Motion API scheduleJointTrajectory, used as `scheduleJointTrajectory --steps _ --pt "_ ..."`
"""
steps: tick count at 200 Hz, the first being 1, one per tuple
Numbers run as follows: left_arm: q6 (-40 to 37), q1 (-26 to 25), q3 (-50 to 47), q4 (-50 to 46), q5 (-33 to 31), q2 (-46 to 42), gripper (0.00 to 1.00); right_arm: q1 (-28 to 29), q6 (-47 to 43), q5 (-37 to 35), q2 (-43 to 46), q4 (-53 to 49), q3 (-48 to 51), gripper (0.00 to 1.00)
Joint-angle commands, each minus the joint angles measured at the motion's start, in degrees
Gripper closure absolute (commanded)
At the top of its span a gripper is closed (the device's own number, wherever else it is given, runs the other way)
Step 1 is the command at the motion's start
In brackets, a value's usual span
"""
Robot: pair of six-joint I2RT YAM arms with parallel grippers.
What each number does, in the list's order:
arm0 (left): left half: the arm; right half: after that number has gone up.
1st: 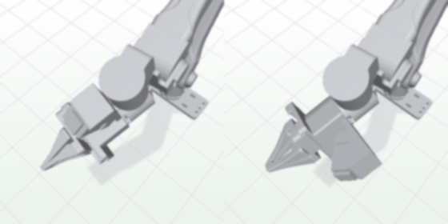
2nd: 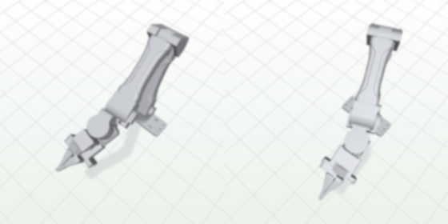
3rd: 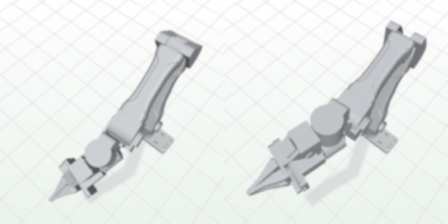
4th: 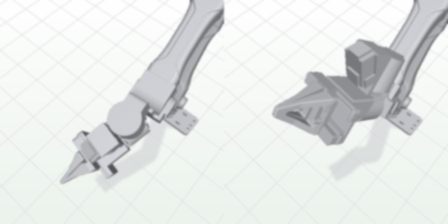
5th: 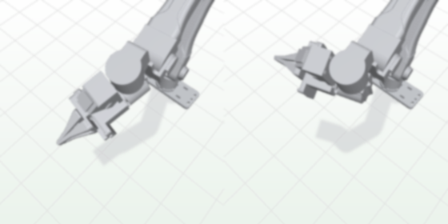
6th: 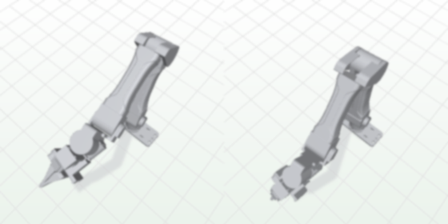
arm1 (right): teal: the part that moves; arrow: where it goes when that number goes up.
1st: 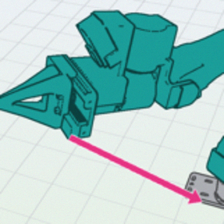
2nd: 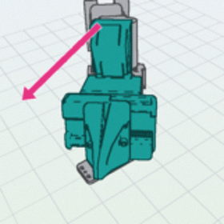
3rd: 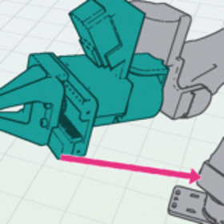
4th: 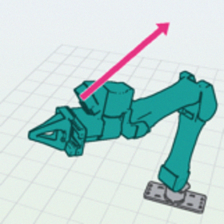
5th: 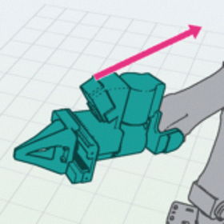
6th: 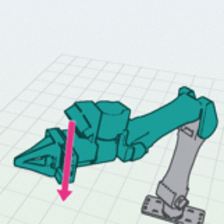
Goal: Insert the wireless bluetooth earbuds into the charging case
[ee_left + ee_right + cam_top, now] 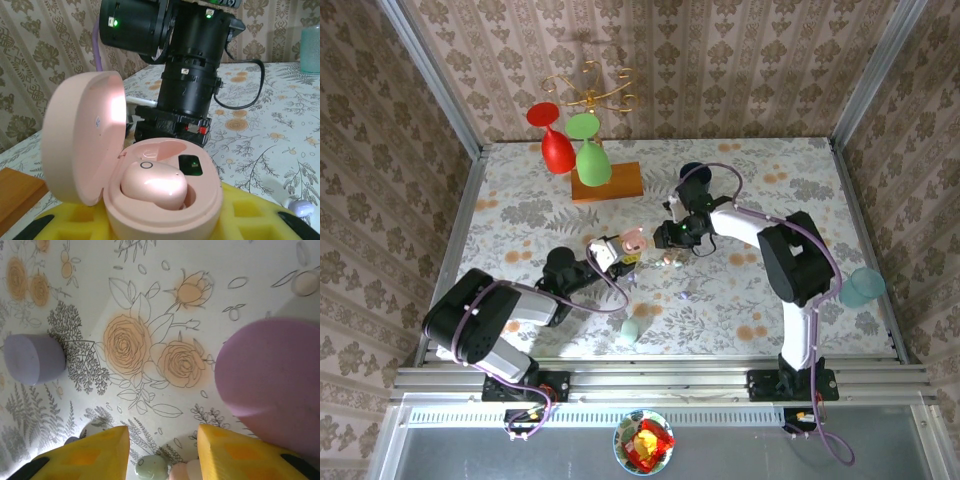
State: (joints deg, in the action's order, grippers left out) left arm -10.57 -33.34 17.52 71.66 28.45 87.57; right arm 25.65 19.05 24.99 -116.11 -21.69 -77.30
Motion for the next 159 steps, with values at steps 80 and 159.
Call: scheduleJointTrajectory --steps 80,159 --pt "0.6 0.6 -0.6 2.0 0.8 -1.3 0.67 1.2 -1.0 2.2 3.1 -4.4 4.6 0.59" --pt "0.7 1.2 -0.4 2.1 1.6 -1.2 0.67 3.4 2.3 4.7 7.9 -0.2 10.2 0.6"
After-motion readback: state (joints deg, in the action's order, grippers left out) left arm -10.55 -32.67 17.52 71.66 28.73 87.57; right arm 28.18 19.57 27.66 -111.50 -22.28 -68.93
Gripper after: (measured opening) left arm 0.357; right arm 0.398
